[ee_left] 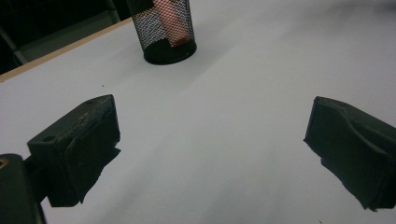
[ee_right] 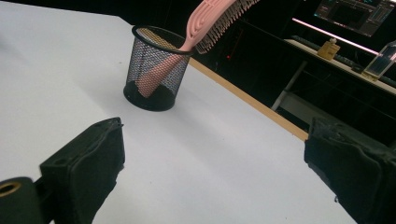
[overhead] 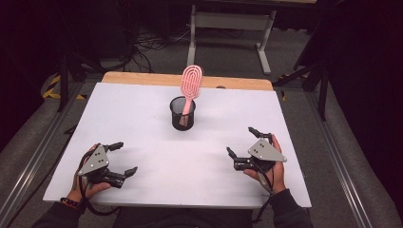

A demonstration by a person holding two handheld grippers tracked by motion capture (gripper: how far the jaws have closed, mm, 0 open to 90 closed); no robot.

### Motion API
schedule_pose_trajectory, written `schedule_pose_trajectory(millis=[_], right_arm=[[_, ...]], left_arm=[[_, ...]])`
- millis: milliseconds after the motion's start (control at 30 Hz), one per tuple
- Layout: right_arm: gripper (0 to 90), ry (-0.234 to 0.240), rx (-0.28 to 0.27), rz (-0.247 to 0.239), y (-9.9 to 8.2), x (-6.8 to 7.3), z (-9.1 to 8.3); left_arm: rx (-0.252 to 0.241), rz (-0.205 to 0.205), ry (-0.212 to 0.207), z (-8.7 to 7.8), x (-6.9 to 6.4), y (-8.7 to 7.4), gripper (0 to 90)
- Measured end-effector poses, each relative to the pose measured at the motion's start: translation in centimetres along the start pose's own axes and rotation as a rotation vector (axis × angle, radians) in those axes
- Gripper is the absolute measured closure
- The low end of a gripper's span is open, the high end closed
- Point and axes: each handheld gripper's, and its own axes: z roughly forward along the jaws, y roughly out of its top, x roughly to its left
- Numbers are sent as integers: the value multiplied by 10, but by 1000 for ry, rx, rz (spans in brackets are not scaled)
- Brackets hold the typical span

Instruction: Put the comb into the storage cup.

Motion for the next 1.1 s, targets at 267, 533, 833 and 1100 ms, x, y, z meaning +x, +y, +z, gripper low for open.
schedule_pose_trajectory(millis=[267,533,833,1100], right_arm=[[56,-9,14,24,-19,0,-9],[48,-28,58,48,-42,-3,-22],[52,-8,79,87,-54,-3,-28],[52,-11,70,90,-53,-2,-28]], left_arm=[[3,-5,1,0,1,0,38],[-5,-10,5,-1,2,0,37],[1,-12,22,-1,2,1,37],[4,-8,17,-2,1,0,37]])
